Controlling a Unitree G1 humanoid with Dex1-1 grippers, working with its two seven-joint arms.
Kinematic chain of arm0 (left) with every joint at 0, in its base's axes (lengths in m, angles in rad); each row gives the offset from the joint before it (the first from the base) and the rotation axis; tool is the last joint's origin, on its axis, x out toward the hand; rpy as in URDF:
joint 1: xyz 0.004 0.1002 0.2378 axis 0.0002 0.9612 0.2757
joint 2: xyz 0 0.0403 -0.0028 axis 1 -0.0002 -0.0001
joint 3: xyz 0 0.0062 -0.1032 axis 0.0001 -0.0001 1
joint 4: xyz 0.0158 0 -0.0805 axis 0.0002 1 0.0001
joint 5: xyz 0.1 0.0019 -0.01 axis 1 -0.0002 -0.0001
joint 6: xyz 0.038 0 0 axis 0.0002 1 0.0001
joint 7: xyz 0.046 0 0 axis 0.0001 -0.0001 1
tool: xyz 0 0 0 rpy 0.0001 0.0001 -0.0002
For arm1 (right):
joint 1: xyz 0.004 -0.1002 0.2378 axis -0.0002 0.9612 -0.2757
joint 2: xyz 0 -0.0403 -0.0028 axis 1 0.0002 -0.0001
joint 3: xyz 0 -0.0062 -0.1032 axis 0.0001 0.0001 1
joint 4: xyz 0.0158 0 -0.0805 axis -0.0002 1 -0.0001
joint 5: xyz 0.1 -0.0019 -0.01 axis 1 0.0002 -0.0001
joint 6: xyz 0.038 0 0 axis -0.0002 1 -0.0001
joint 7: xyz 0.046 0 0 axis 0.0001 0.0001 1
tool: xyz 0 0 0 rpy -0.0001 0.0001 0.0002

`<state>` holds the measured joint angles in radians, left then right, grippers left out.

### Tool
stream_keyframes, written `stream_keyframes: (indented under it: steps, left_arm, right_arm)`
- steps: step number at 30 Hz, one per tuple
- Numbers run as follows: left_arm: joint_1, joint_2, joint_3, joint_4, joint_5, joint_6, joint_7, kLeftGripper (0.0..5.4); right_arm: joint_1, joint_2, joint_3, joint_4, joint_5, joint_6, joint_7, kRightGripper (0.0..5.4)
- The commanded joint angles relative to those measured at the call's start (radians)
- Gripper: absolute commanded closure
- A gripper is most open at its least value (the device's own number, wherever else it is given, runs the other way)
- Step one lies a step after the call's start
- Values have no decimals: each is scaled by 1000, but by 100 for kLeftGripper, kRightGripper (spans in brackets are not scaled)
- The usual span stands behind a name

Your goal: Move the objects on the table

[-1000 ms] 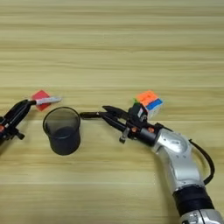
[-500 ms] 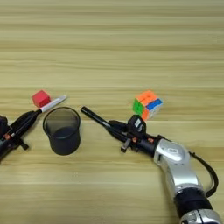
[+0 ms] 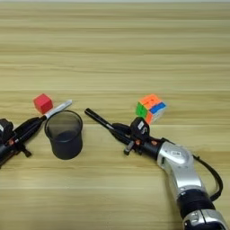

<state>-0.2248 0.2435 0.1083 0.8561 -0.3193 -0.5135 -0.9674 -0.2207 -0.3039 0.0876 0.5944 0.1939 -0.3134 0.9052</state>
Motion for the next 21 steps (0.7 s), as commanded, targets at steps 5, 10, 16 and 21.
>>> stream_keyframes:
  steps: [5,10,16,21]
  left_arm:
    - [20,0,-26,55,44,21,2,479]
    - [21,0,-32,52,46,21,3,479]
    - [20,2,-37,49,51,20,17,419]
    - [17,1,-36,46,51,22,22,370]
  right_arm:
    - [-7,-3,1,24,-15,15,3,468]
    - [-6,-3,1,25,-15,12,3,468]
    - [-6,-1,-3,15,-7,9,6,375]
    - [-6,-1,-8,3,-2,6,7,316]
